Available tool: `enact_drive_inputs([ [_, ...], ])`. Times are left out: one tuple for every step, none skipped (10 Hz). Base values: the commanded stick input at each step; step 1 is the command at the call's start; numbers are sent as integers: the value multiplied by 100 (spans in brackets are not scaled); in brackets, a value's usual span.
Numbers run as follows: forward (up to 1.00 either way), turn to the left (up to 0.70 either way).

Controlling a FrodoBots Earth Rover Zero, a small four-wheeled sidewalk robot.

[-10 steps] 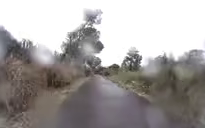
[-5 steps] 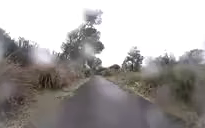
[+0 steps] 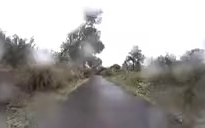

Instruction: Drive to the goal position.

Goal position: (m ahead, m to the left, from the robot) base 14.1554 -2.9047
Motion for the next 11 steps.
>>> enact_drive_inputs([
  [85,0],
  [85,0],
  [85,0],
  [85,0],
  [85,0],
  [85,0],
  [85,0],
  [85,0],
  [85,0],
  [85,0],
  [85,0],
])
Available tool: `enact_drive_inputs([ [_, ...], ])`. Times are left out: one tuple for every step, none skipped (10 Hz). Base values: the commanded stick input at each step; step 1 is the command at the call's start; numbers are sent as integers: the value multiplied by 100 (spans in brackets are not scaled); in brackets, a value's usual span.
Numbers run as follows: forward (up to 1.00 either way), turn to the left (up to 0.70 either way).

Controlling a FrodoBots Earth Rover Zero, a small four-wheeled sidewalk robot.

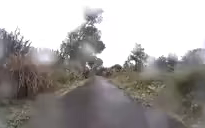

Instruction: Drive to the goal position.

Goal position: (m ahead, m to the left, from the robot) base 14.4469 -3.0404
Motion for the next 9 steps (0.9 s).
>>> enact_drive_inputs([
  [85,0],
  [85,0],
  [85,0],
  [85,0],
  [85,0],
  [85,0],
  [85,0],
  [85,0],
  [85,0],
])
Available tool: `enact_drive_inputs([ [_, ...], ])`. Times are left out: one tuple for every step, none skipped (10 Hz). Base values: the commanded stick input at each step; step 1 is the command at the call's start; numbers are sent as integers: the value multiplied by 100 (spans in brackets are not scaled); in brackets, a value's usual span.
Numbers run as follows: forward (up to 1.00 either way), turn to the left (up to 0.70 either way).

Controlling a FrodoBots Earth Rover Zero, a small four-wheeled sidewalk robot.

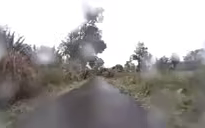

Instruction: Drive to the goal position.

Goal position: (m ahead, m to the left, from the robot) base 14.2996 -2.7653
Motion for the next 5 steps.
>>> enact_drive_inputs([
  [85,0],
  [85,0],
  [85,0],
  [85,0],
  [85,0],
])
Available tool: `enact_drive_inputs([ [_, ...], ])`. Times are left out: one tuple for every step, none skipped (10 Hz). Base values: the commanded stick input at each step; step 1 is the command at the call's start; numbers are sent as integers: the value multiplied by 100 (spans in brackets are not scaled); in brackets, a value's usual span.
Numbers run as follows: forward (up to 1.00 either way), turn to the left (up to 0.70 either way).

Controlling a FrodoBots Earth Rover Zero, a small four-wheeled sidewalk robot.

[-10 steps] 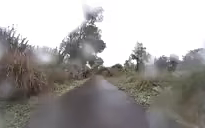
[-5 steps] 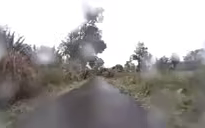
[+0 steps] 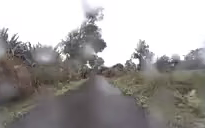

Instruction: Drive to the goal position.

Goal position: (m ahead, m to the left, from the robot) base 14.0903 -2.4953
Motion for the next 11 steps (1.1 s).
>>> enact_drive_inputs([
  [85,0],
  [85,0],
  [85,0],
  [85,0],
  [85,0],
  [85,0],
  [85,0],
  [85,0],
  [85,0],
  [85,0],
  [85,0],
])
